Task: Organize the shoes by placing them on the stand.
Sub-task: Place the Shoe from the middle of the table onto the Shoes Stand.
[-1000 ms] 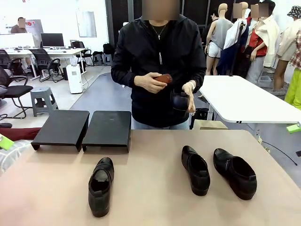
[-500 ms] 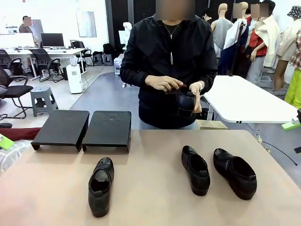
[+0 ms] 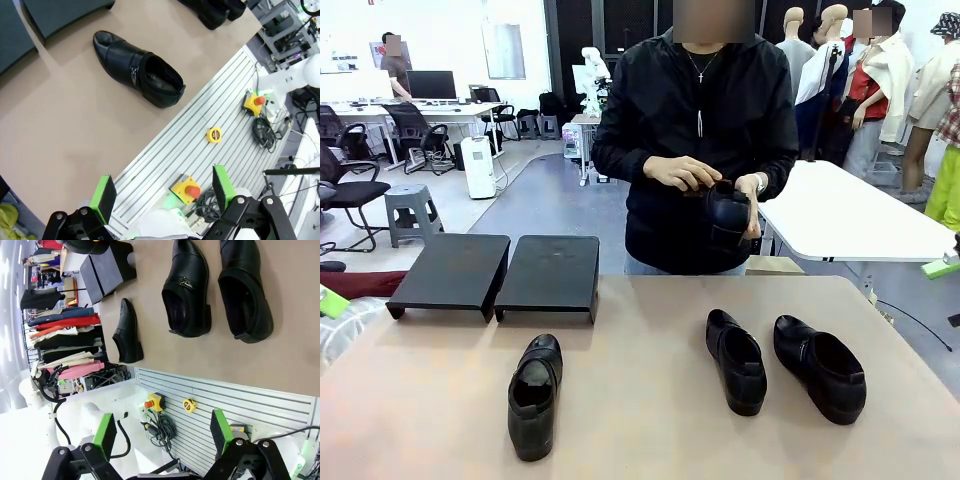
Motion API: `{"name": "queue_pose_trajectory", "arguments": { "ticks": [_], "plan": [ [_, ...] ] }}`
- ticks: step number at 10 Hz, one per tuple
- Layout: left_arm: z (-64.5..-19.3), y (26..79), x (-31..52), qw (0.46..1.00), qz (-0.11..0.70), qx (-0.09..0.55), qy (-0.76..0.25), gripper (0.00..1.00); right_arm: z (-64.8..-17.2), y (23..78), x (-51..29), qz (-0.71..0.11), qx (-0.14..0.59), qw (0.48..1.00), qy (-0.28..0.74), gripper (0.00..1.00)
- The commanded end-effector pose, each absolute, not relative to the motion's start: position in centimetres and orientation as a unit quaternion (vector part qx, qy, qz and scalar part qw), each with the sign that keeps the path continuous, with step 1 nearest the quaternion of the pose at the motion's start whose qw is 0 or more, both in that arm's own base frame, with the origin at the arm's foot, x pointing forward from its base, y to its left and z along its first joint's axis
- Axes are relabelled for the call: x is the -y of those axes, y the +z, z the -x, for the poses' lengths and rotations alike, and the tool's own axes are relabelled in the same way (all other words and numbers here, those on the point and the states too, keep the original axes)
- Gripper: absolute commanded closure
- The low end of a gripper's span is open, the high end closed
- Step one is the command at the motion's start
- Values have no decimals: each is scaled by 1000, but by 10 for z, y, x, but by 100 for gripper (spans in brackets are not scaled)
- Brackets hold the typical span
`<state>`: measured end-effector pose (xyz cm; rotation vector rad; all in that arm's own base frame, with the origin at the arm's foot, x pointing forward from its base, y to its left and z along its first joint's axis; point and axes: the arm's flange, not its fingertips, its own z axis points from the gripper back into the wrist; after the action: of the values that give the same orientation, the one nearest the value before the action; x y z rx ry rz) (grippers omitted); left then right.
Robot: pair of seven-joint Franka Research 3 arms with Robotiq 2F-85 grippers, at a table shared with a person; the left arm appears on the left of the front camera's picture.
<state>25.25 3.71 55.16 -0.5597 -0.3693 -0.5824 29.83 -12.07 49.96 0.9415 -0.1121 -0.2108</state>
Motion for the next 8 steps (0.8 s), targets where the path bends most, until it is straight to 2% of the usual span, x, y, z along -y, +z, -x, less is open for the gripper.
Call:
{"name": "queue_pose_trajectory", "arguments": {
  "ticks": [1, 5, 6, 7, 8],
  "plan": [
    [-252, 552, -38, 897, 281, 183, -289, 0, -299, 504, 122, -452, 47, 884, -107, 0],
    [-252, 552, -37, 903, 271, 179, -282, 0, -299, 504, 122, -452, 47, 884, -107, 0],
    [-255, 559, 19, 911, 266, 132, -286, 0, -299, 504, 122, -452, 47, 884, -107, 0],
    [-251, 545, 81, 944, 220, 67, -238, 0, -299, 504, 122, -452, 47, 884, -107, 0],
    [-259, 531, 139, 961, 228, 36, -154, 0, -299, 504, 122, -452, 47, 884, -107, 0]
  ]
}}
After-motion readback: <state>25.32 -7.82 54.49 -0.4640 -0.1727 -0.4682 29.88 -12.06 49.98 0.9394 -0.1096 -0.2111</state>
